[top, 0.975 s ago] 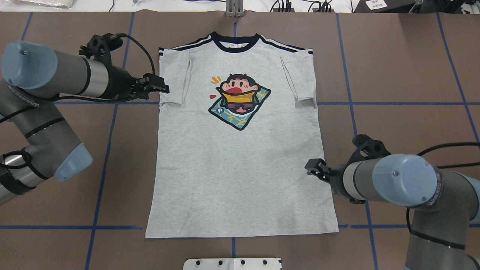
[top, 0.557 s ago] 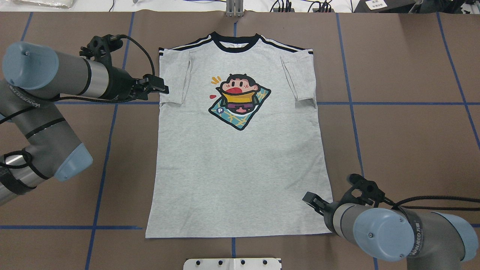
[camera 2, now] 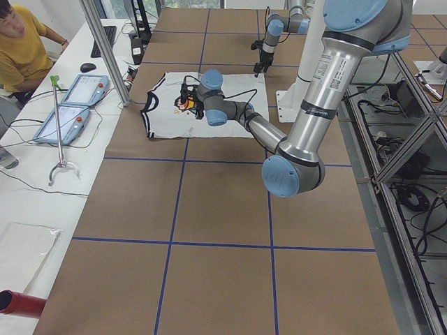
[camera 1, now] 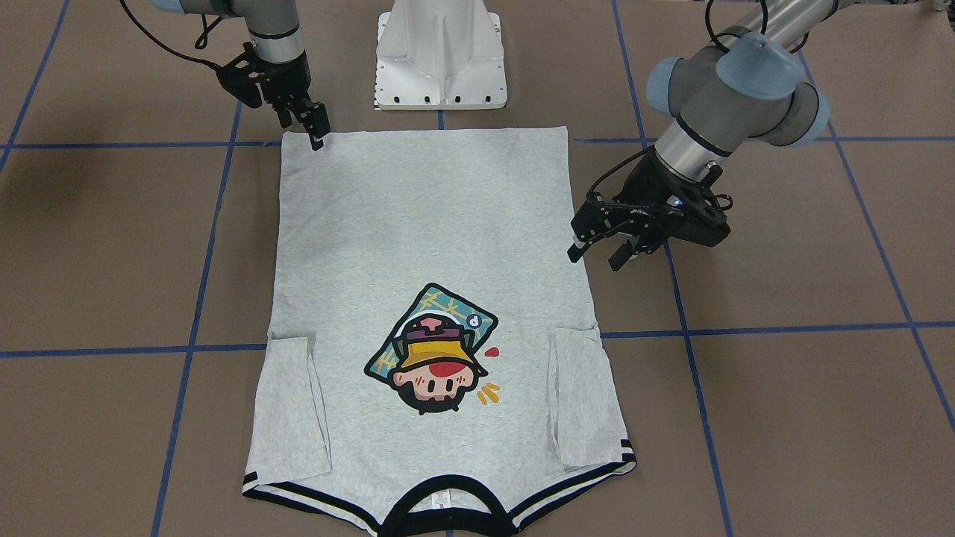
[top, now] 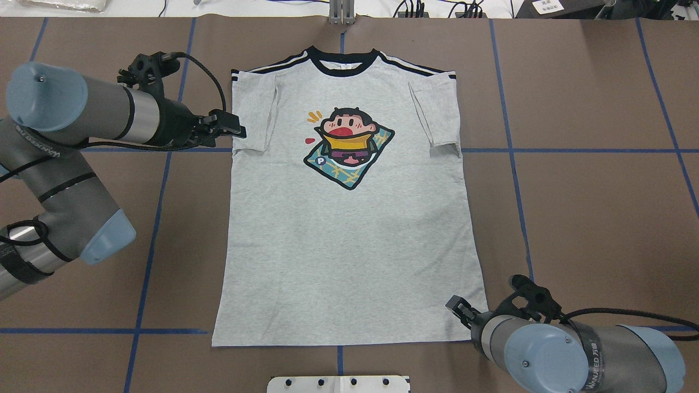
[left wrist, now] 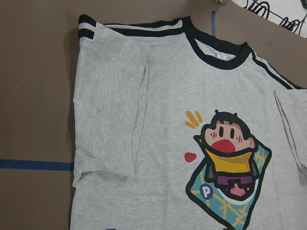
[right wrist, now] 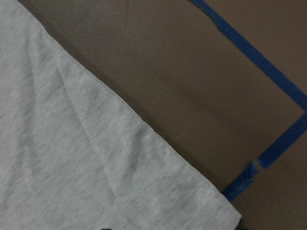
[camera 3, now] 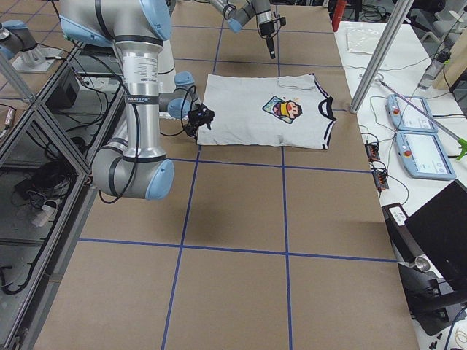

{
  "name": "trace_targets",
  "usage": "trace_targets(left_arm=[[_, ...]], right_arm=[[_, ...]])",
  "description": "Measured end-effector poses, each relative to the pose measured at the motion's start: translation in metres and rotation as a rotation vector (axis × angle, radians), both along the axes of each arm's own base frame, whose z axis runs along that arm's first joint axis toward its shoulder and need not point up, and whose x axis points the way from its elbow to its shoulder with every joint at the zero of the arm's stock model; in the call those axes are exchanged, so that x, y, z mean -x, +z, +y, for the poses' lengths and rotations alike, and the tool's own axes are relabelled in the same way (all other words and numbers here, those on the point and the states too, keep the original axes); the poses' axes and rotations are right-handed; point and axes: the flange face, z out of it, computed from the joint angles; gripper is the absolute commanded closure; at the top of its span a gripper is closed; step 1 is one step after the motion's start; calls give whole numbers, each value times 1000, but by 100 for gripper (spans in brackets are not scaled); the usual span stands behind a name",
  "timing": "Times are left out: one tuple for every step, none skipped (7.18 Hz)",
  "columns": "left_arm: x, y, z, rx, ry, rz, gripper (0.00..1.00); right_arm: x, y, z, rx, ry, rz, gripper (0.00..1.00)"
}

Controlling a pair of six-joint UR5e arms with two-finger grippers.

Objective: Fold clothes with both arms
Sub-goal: 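Move the right gripper to the hem corner nearest the robot while the left gripper follows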

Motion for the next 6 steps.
trace_targets(left_arm=[[-1,1,-1,2,0,-2,20],[-2,4,-1,4,0,-5,20],[-4,6,-2,7,1,-9,20],[-5,7,-2,9,3,-11,20],[-6,8,-2,9,4,-12,20],[-6,8,-2,10,4,-12,20]], right_arm=[[0,5,0,6,2,9,13],[-3,10,1,9,3,21,14],[-6,15,1,11,3,31,16],[-7,18,3,13,0,42,20],[-6,21,6,14,-6,50,24],[-6,21,8,14,-11,54,31]])
